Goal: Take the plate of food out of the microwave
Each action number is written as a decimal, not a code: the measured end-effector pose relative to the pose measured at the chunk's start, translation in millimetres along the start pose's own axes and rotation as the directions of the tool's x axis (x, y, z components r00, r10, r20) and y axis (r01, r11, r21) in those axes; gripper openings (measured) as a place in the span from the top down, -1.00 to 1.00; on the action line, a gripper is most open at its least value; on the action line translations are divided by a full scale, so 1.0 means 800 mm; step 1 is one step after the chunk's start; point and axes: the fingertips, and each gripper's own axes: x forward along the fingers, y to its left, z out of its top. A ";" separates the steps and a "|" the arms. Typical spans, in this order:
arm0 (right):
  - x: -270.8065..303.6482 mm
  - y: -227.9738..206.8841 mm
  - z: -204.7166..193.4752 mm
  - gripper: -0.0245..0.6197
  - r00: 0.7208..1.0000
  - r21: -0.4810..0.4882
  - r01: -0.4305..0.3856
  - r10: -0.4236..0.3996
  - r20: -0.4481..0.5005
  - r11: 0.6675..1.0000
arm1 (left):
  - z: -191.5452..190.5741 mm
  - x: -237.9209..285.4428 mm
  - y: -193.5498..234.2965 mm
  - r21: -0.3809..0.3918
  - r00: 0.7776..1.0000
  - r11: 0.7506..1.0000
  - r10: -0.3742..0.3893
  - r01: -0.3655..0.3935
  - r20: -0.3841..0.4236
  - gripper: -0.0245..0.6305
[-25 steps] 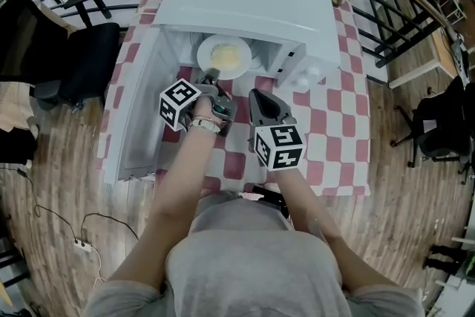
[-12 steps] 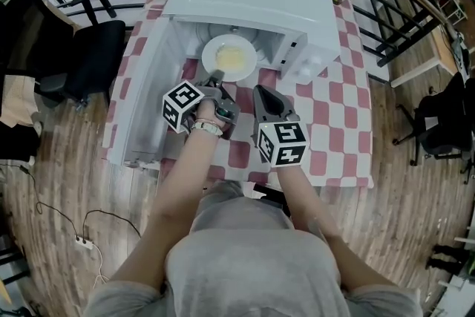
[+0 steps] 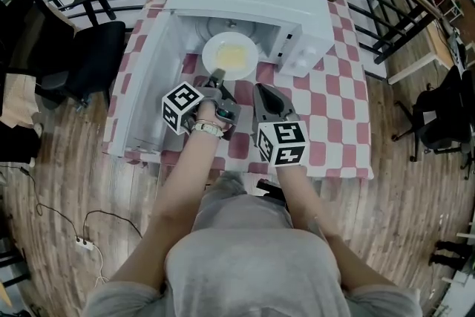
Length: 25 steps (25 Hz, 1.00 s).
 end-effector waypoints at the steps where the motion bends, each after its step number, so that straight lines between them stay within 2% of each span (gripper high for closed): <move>1: -0.003 0.001 0.000 0.85 1.000 -0.002 0.002 -0.002 0.004 1.000 | -0.002 -0.003 -0.001 0.002 1.000 1.000 -0.004 0.004 0.001 0.89; 25: -0.061 0.024 0.010 0.85 0.996 -0.016 0.040 -0.038 0.079 0.999 | -0.041 -0.069 -0.023 0.029 0.998 0.998 -0.062 0.063 -0.027 0.89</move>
